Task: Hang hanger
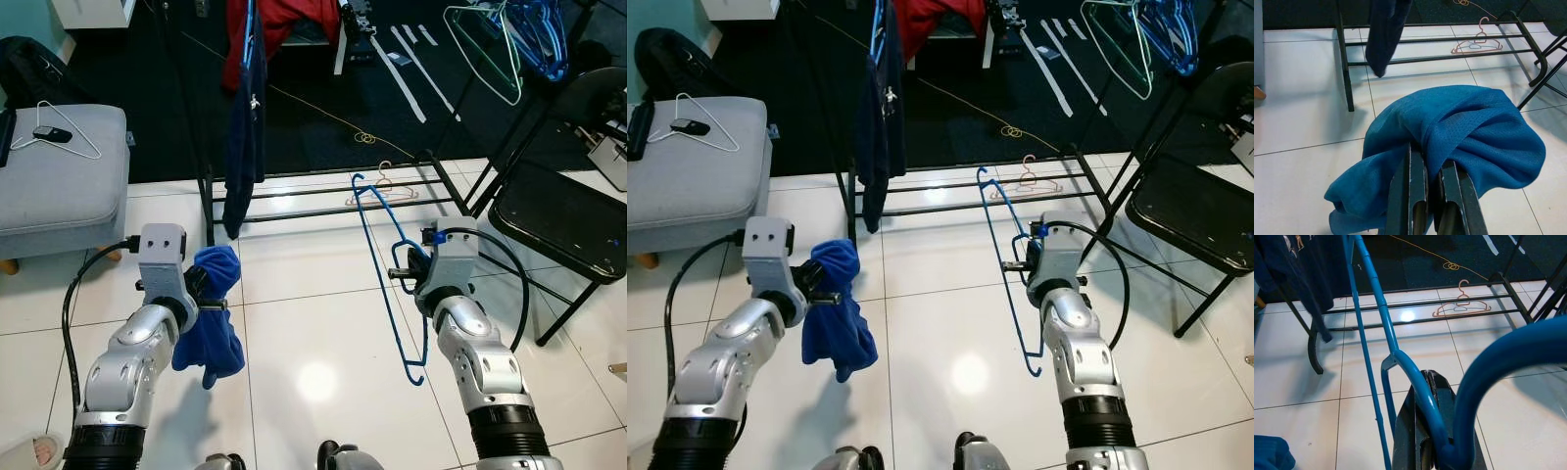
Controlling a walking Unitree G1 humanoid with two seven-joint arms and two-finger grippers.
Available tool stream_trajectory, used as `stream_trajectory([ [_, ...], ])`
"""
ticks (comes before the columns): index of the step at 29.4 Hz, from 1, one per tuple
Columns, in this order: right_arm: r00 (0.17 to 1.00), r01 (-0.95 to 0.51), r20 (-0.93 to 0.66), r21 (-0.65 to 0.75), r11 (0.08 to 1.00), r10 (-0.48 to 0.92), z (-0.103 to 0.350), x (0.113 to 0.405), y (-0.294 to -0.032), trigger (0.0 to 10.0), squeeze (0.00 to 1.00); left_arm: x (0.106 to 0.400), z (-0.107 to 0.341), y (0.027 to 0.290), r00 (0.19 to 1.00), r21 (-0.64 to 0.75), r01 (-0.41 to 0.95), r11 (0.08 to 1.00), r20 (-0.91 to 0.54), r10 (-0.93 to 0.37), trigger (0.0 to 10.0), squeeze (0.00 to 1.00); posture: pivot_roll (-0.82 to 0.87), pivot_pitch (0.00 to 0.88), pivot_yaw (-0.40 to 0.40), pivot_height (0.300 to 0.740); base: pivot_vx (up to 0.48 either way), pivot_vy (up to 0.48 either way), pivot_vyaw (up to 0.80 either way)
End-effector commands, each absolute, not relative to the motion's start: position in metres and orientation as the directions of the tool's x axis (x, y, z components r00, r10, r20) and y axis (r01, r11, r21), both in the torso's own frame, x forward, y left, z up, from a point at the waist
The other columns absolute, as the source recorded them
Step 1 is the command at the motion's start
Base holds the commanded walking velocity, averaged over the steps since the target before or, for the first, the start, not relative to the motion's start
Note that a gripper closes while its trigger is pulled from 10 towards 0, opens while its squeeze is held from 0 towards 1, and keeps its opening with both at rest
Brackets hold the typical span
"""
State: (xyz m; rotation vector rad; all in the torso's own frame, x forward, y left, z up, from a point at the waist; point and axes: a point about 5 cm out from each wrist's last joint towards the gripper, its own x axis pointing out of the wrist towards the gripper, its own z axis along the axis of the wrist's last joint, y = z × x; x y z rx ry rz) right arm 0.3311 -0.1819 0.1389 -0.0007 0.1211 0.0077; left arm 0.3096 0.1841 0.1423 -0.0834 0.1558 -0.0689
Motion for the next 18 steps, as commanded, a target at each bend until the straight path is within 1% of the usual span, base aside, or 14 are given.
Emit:
stream_trajectory([
  [1, 0.990, -0.007, -0.143, 0.010, 1.000, 0.008, 0.1332, 0.3266, -0.1828, 10.0, 0.00, 0.3061, 0.1405, 0.1831, 0.985, -0.058, 0.079, 0.995, -0.151, -0.087, 10.0, 0.00, -0.07, 0.202, -0.047, 0.740, 0.000, 0.000, 0.00],
  [8, 0.989, -0.010, -0.145, 0.013, 1.000, 0.012, 0.1330, 0.3258, -0.1814, 10.0, 0.00, 0.3070, 0.1414, 0.1814, 0.984, -0.051, 0.090, 0.995, -0.147, -0.097, 10.0, 0.00, -0.07, 0.200, -0.046, 0.740, 0.000, 0.000, 0.00],
  [18, 0.991, -0.037, -0.132, 0.014, 0.999, 0.038, 0.1349, 0.3276, -0.1764, 10.0, 0.00, 0.3077, 0.1422, 0.1832, 0.988, -0.040, 0.068, 0.997, -0.138, -0.073, 10.0, 0.00, -0.06, 0.205, -0.055, 0.740, 0.000, 0.000, 0.00],
])
